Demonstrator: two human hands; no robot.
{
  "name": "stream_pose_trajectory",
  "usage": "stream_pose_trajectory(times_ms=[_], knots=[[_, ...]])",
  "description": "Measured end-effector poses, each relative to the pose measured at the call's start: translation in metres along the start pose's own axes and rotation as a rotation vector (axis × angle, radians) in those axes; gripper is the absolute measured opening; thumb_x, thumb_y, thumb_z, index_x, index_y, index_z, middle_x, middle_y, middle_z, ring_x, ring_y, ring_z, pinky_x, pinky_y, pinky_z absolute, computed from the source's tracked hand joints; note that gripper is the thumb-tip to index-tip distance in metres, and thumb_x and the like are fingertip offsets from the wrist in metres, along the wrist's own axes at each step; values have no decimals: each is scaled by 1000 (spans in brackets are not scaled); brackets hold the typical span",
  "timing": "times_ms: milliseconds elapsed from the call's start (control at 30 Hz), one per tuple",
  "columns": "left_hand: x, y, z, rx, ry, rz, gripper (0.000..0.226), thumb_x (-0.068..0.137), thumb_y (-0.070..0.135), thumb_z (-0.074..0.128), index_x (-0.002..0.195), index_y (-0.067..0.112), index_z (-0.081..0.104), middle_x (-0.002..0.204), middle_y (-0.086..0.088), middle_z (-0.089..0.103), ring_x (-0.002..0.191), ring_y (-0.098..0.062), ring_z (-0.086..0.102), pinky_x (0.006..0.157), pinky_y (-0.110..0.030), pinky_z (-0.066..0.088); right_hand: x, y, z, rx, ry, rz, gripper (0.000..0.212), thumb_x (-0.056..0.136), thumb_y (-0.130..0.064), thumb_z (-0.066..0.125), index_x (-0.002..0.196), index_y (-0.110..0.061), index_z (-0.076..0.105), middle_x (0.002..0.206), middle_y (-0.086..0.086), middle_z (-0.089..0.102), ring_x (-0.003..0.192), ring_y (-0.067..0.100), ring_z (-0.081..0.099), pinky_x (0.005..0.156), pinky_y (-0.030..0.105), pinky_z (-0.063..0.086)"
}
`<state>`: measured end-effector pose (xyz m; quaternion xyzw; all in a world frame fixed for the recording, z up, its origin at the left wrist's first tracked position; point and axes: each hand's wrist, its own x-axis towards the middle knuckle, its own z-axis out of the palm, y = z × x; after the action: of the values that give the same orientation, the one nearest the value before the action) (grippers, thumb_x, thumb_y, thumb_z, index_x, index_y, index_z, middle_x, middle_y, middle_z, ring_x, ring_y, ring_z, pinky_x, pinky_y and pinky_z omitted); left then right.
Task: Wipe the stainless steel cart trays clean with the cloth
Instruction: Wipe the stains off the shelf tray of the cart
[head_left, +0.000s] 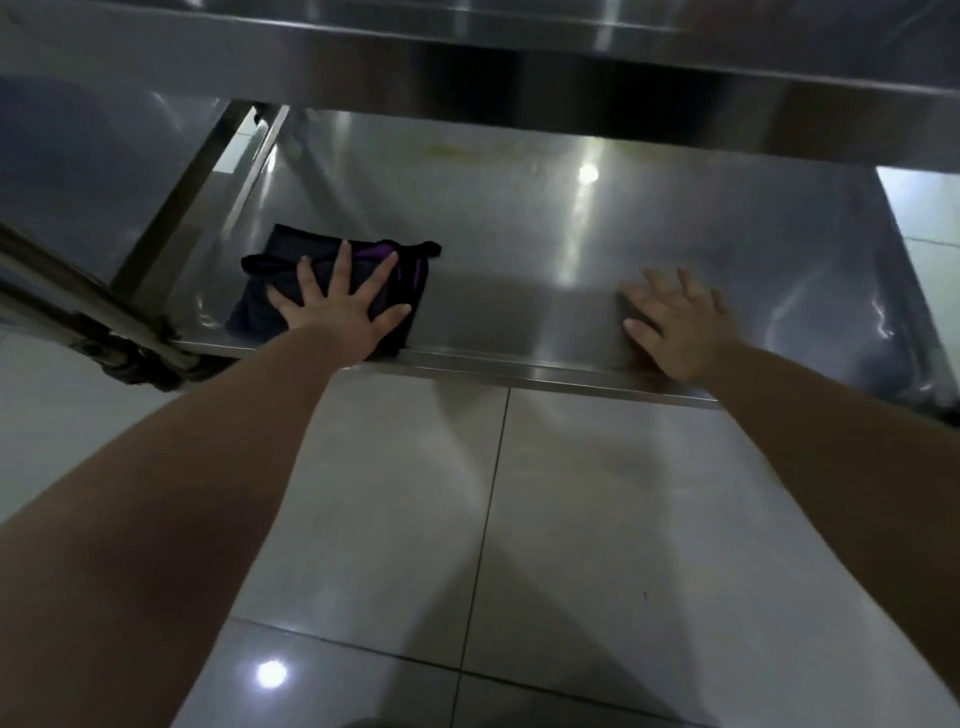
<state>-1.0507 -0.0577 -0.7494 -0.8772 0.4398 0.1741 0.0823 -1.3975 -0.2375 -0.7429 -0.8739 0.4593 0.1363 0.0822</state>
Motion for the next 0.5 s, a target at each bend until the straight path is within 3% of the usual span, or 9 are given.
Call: stream_pose_trajectory(times_ms=[200,433,500], knots=[[-5,31,12,12,54,-31,63,82,83,6,132,67,-28,161,9,-23,146,-44,-12,106,-76,0,-3,-16,28,103,95,57,55,103,-49,18,154,-40,2,164,-9,-4,150,28,-7,117,55,-6],[-24,183,28,-4,73,129,64,87,79,7,137,60,-28,160,4,-29,143,-51,-18,98,-80,-9,-10,-14,29,199,103,19,55,104,-45,20,155,-38,2,164,-9,-5,150,27,-10,116,53,-12],[-36,241,34,-6,70,178,64,89,77,8,140,58,-26,160,1,-29,141,-53,-21,93,-81,-15,-12,-3,28,293,162,11,57,104,-31,30,156,-32,7,165,-5,2,151,26,-5,118,46,-9]])
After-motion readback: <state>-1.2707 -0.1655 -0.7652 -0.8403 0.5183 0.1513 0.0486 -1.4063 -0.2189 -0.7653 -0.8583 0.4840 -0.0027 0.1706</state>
